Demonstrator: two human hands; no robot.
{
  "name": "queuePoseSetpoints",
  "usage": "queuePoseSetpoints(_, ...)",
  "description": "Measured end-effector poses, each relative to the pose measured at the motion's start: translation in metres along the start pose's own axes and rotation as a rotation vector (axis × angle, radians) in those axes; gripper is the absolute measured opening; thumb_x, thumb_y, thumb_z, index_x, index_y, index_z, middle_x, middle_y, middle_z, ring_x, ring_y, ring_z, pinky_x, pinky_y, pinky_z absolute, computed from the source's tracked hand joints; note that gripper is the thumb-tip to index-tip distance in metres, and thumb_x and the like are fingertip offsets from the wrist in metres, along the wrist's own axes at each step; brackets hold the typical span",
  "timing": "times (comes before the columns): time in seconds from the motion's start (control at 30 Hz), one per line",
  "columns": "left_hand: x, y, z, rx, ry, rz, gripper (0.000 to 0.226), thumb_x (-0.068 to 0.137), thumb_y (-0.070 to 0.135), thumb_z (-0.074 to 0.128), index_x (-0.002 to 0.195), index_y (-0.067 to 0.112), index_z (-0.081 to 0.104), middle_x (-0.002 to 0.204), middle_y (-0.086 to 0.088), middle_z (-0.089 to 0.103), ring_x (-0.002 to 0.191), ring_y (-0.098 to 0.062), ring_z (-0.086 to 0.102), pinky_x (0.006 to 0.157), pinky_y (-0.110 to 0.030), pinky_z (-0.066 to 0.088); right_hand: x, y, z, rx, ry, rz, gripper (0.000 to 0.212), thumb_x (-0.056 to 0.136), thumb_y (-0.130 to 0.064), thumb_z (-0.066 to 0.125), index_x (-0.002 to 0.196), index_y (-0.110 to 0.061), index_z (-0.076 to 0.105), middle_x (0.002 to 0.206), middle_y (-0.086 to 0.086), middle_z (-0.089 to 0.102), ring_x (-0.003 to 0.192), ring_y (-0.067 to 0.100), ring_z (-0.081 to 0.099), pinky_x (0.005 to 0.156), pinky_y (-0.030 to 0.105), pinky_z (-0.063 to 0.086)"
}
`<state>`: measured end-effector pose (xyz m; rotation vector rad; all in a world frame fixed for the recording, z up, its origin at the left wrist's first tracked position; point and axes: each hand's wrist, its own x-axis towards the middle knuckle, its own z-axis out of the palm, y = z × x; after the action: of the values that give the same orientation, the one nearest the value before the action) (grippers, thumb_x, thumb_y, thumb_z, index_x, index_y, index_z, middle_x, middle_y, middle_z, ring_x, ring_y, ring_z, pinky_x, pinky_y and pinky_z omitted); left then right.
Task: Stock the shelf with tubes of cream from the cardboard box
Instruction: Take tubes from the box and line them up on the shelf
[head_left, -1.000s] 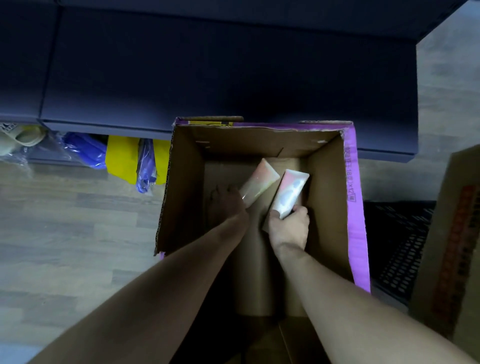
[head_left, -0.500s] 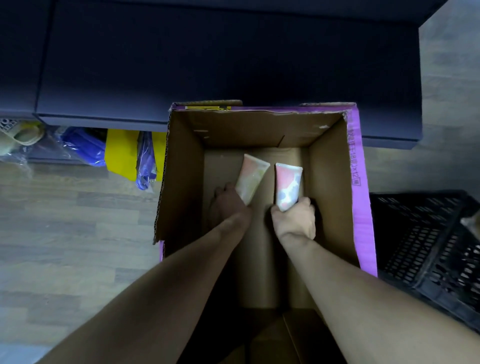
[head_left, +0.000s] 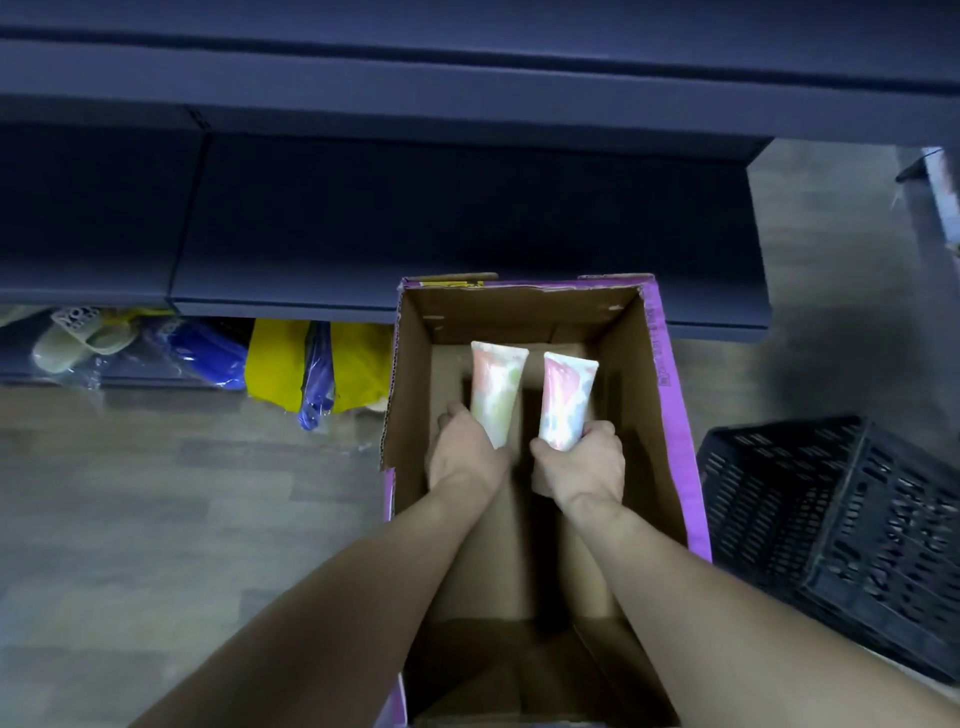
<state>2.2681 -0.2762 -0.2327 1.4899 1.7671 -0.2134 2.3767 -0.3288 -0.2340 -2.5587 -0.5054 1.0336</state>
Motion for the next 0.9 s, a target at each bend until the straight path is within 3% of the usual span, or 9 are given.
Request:
queuePoseSetpoints(0.2,-0.033,0.012,-0.044,-0.002,0.034,0.122,0.066,0.083,0.039,0.073,0.127,0.005,0.039,0.133,-0.012,0.05,0.12,-0.032,0.055,0.089,-0.038,0.046,-0.04,-0.024,-0.029,0.07,0.098,-0.082,0.054,0.072,-0.035,0.079,0.111,-0.011,0.051,0.114,0.009,0.058,0.101,0.03,0.061,0.081,0.038,0.052)
queuePoseSetpoints(0.33,-0.059,0.022,-0.076,-0.024,0.087,0.199,0.057,0.085,0.041,0.071,0.12,0.008,0.04,0.13,-0.01,0.051,0.117,-0.032,0.056,0.086,-0.038,0.045,-0.066,-0.041,-0.054,0.137,0.145,-0.138,0.048,0.073,-0.036,0.079,0.104,-0.013,0.05,0.11,0.009,0.06,0.089,0.028,0.062,0.071,0.034,0.05)
queuePoseSetpoints(0.43,-0.078,0.028,-0.097,-0.051,0.146,0.247,0.056,0.084,0.042,0.071,0.117,0.009,0.041,0.126,-0.008,0.052,0.111,-0.032,0.058,0.08,-0.037,0.044,-0.087,-0.054,-0.074,0.174,0.176,-0.198,0.044,0.075,-0.035,0.078,0.102,-0.013,0.05,0.105,0.008,0.061,0.069,0.019,0.056,0.057,0.028,0.04)
queuePoseSetpoints(0.57,-0.104,0.03,-0.122,-0.084,0.245,0.295,0.056,0.081,0.044,0.073,0.115,0.011,0.043,0.12,-0.005,0.055,0.108,-0.027,0.059,0.075,-0.034,0.042,-0.119,-0.066,-0.101,0.184,0.19,-0.288,0.04,0.079,-0.033,0.076,0.101,-0.014,0.048,0.091,-0.001,0.057,0.059,0.005,0.048,0.051,0.027,0.034)
queuePoseSetpoints(0.73,-0.148,0.026,-0.15,-0.128,0.372,0.31,0.057,0.078,0.045,0.076,0.114,0.013,0.045,0.116,-0.004,0.058,0.105,-0.026,0.061,0.081,-0.037,0.048,-0.162,-0.077,-0.131,0.187,0.211,-0.402,0.039,0.081,-0.034,0.075,0.101,-0.021,0.044,0.077,-0.014,0.046,0.065,0.007,0.047,0.054,0.026,0.037)
queuePoseSetpoints(0.9,-0.198,0.017,-0.182,-0.196,0.495,0.315,0.055,0.077,0.043,0.075,0.113,0.016,0.044,0.11,-0.003,0.057,0.097,-0.023,0.061,0.07,-0.032,0.048,-0.207,-0.093,-0.15,0.174,0.249,-0.518,0.047,0.08,-0.04,0.073,0.113,-0.023,0.045,0.101,-0.004,0.056,0.079,0.013,0.055,0.057,0.027,0.041)
